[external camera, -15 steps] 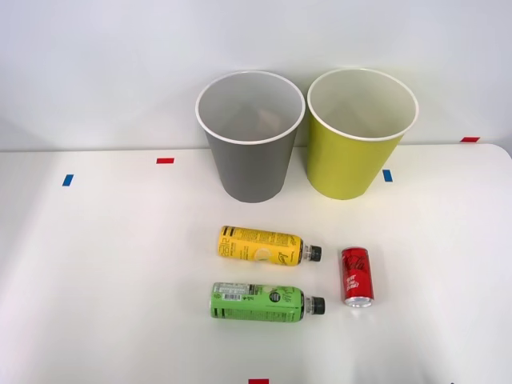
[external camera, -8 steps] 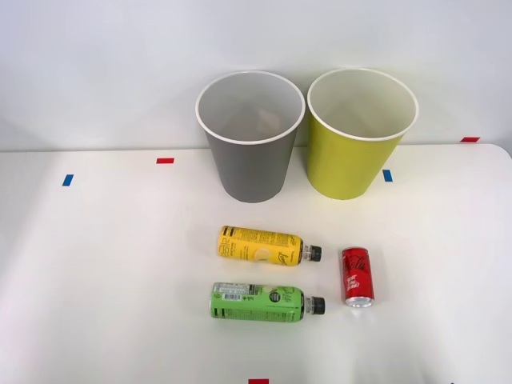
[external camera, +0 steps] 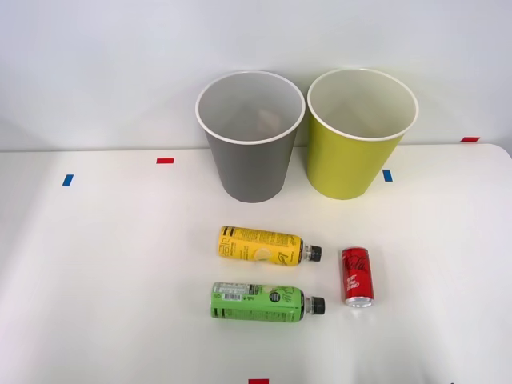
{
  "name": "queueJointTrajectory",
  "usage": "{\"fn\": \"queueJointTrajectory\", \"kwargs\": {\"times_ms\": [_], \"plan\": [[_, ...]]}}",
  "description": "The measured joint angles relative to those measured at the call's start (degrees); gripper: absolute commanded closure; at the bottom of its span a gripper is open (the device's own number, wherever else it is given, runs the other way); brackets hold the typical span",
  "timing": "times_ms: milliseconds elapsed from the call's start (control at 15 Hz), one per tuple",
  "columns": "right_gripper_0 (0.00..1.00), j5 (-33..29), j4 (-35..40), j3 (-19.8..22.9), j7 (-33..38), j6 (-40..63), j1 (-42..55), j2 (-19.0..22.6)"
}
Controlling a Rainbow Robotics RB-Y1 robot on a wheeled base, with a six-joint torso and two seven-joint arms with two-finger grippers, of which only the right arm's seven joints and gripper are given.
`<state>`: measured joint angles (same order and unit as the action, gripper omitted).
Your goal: Put cans in the gray bin, plastic bottles in the light green bin
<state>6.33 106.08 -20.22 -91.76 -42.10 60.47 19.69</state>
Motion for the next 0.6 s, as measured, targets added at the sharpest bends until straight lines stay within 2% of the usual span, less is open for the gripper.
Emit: {"fn": "queueJointTrajectory", "kwargs": {"times_ms": [600], "plan": [[0.0, 0.0, 0.0, 0.0, 0.0, 0.0, 0.0, 0.0]]}}
